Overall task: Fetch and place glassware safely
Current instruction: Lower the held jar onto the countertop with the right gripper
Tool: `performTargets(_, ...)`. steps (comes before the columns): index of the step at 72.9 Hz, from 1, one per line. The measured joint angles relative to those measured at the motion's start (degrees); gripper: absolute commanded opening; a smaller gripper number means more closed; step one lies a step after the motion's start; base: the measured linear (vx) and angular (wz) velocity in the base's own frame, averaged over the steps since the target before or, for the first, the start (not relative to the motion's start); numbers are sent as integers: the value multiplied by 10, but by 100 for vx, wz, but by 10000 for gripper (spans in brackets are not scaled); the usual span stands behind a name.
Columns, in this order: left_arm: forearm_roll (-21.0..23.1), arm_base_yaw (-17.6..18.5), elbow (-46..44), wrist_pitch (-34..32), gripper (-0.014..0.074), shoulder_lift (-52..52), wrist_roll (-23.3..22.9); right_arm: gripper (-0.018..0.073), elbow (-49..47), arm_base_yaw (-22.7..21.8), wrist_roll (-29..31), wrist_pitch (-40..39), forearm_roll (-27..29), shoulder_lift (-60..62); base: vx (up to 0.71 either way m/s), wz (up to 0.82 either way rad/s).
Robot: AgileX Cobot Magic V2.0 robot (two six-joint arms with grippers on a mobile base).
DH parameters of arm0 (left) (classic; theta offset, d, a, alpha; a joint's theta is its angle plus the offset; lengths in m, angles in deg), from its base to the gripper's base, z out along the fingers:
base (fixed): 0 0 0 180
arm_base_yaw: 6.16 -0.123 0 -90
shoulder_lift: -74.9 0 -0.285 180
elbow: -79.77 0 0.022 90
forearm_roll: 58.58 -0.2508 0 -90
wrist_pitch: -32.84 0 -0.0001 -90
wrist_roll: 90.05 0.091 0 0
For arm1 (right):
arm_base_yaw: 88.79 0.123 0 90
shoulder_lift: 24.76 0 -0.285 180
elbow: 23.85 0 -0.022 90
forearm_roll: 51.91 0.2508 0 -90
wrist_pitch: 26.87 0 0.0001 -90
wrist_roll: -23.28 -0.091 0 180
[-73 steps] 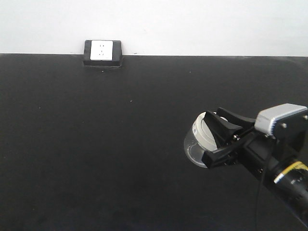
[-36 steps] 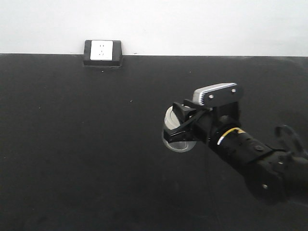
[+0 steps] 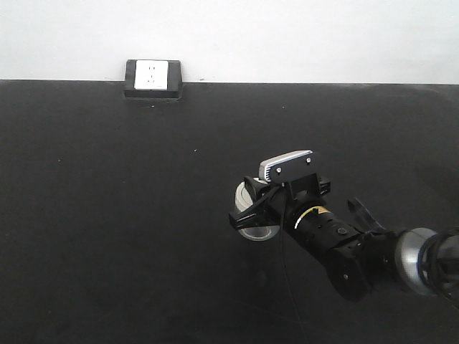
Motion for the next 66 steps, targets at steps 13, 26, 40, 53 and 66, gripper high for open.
performTargets(13, 0, 0, 0, 0, -7, 0, 0, 10, 0, 0, 8, -27, -19, -21, 0, 0)
performTargets(26, 0, 0, 0, 0, -7, 0, 0, 15, -1, 0, 10, -68, -46, -39, 0, 0)
performTargets(40, 0, 0, 0, 0, -7, 0, 0, 22, -1, 0, 12, -96, -46, -60, 0, 0)
performTargets(53, 0, 0, 0, 0, -7, 0, 0, 41, -2, 0, 12, -115, -46, -74, 0, 0)
performTargets(66, 0, 0, 0, 0, -7, 0, 0, 120, -4, 0, 13, -133, -47, -85, 0, 0)
